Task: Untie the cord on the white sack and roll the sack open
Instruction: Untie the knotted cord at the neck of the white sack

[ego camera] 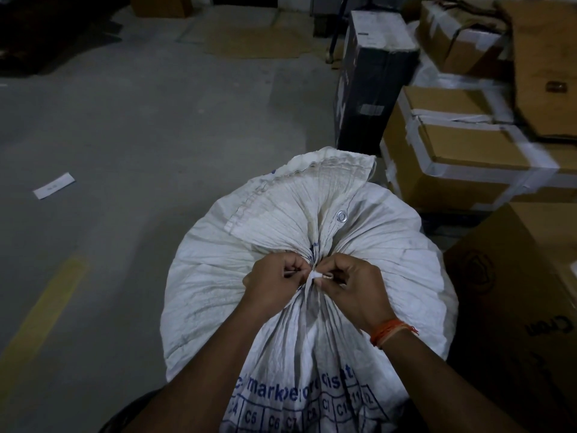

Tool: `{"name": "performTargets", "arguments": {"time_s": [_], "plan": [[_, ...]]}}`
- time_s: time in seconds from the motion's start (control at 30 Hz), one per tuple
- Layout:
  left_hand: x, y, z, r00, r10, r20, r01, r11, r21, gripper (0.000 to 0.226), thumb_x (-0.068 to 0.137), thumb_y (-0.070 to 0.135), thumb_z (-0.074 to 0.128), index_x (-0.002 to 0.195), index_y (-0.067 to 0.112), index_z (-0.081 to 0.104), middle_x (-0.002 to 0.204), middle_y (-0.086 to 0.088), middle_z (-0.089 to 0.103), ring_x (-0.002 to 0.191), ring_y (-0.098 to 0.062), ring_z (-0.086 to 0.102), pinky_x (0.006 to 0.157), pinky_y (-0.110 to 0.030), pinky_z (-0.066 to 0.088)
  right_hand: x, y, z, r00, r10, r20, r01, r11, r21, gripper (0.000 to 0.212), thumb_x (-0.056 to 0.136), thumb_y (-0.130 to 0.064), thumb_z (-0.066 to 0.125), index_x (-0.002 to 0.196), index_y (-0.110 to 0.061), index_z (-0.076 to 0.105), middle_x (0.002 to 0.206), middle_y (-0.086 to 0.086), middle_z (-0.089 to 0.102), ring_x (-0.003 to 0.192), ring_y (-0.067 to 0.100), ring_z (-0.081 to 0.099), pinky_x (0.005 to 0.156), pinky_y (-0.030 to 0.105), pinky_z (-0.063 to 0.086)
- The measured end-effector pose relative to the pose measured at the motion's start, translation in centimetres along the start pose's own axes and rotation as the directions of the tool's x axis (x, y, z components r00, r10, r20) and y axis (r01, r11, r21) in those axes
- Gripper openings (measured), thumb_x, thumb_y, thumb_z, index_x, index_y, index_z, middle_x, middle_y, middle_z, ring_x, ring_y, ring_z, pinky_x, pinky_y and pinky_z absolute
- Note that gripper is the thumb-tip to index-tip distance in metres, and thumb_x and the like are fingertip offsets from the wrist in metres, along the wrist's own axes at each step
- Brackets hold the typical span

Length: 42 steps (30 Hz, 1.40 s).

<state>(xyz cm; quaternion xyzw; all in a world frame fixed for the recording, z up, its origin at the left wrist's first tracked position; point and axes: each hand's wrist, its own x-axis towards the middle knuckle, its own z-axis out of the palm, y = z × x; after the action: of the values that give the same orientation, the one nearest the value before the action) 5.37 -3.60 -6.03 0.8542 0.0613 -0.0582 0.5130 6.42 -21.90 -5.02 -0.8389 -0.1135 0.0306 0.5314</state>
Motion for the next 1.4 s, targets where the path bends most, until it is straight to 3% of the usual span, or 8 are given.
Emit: {"name": "performTargets", "arguments": {"time_s": [0.13, 0.47, 0.77, 0.93, 1.07, 1.17, 1.4], "plan": [[0.0, 0.0, -0.7, 0.999, 0.009, 0.039, -0.009, 1.0, 0.008, 0.022, 0.094, 0.015, 0.075, 0.082, 0.032, 0.08, 0.084, 0.017, 0.081, 0.084, 0.0, 0.075, 0.089, -0.031, 0.059, 0.2, 0.0, 0.0, 1.0, 0.007, 0.005, -0.007, 1.0, 0.001, 0.016, 0.077, -0.005, 0.083, 0.082, -0.02, 0.076, 0.084, -0.008, 0.077, 0.084, 0.008, 0.073, 0.081, 0.041, 0.061], [0.1, -0.1, -2.0, 0.999, 0.0, 0.054, -0.004, 0.996, 0.089, 0.01, 0.093, 0.02, 0.075, 0.087, 0.027, 0.079, 0.083, 0.014, 0.08, 0.083, -0.001, 0.072, 0.08, -0.024, 0.05, 0.2, 0.0, 0.0, 1.0, 0.001, -0.006, -0.001, 1.0, 0.013, 0.016, 0.077, -0.004, 0.082, 0.082, -0.018, 0.076, 0.082, -0.005, 0.076, 0.081, 0.01, 0.072, 0.079, 0.043, 0.061], [0.0, 0.0, -1.0, 1.0, 0.029, 0.01, -0.029, 0.999, 0.029, 0.016, 0.094, 0.011, 0.073, 0.086, 0.023, 0.079, 0.085, 0.013, 0.08, 0.089, -0.001, 0.074, 0.095, -0.03, 0.058, 0.3, 0.1, -0.1, 1.0, 0.006, 0.002, -0.006, 1.0, 0.024, 0.017, 0.076, -0.004, 0.082, 0.081, -0.019, 0.075, 0.082, -0.003, 0.076, 0.082, 0.011, 0.072, 0.08, 0.043, 0.061], [0.0, 0.0, -0.2, 0.999, 0.03, 0.012, -0.03, 1.0, 0.005, 0.019, 0.093, 0.006, 0.073, 0.086, 0.022, 0.08, 0.086, 0.011, 0.081, 0.088, -0.003, 0.075, 0.093, -0.028, 0.059, 0.1, -0.1, -0.1, 1.0, -0.015, 0.016, 0.015, 1.0, -0.002, 0.016, 0.077, -0.005, 0.082, 0.082, -0.019, 0.076, 0.081, -0.004, 0.076, 0.079, 0.009, 0.071, 0.074, 0.027, 0.058], [0.1, 0.0, -0.2, 0.999, 0.04, 0.01, -0.04, 0.999, 0.006, 0.023, 0.092, 0.005, 0.073, 0.084, 0.026, 0.079, 0.085, 0.013, 0.08, 0.085, 0.0, 0.074, 0.092, -0.029, 0.059, 0.2, -0.1, -0.2, 1.0, -0.026, 0.012, 0.026, 1.0, -0.015, 0.016, 0.076, -0.005, 0.082, 0.082, -0.019, 0.076, 0.081, -0.005, 0.076, 0.079, 0.008, 0.071, 0.073, 0.022, 0.057], [0.2, -0.1, -0.2, 0.999, 0.037, 0.017, -0.038, 0.999, 0.009, 0.023, 0.092, 0.008, 0.074, 0.083, 0.028, 0.079, 0.084, 0.013, 0.08, 0.086, -0.003, 0.074, 0.096, -0.037, 0.06, 0.3, -0.1, -0.2, 1.0, -0.014, 0.008, 0.014, 1.0, -0.011, 0.017, 0.076, -0.004, 0.083, 0.081, -0.019, 0.076, 0.082, -0.006, 0.076, 0.08, 0.008, 0.071, 0.075, 0.024, 0.058], [-0.1, 0.3, -1.4, 0.998, 0.001, 0.07, 0.0, 1.0, -0.013, 0.011, 0.09, 0.018, 0.078, 0.086, 0.028, 0.08, 0.086, 0.014, 0.081, 0.086, -0.003, 0.075, 0.096, -0.042, 0.06, 0.4, 0.0, -0.1, 1.0, -0.002, 0.008, 0.002, 1.0, -0.014, 0.017, 0.075, -0.006, 0.083, 0.081, -0.019, 0.075, 0.082, -0.005, 0.076, 0.081, 0.009, 0.071, 0.078, 0.035, 0.06]]}}
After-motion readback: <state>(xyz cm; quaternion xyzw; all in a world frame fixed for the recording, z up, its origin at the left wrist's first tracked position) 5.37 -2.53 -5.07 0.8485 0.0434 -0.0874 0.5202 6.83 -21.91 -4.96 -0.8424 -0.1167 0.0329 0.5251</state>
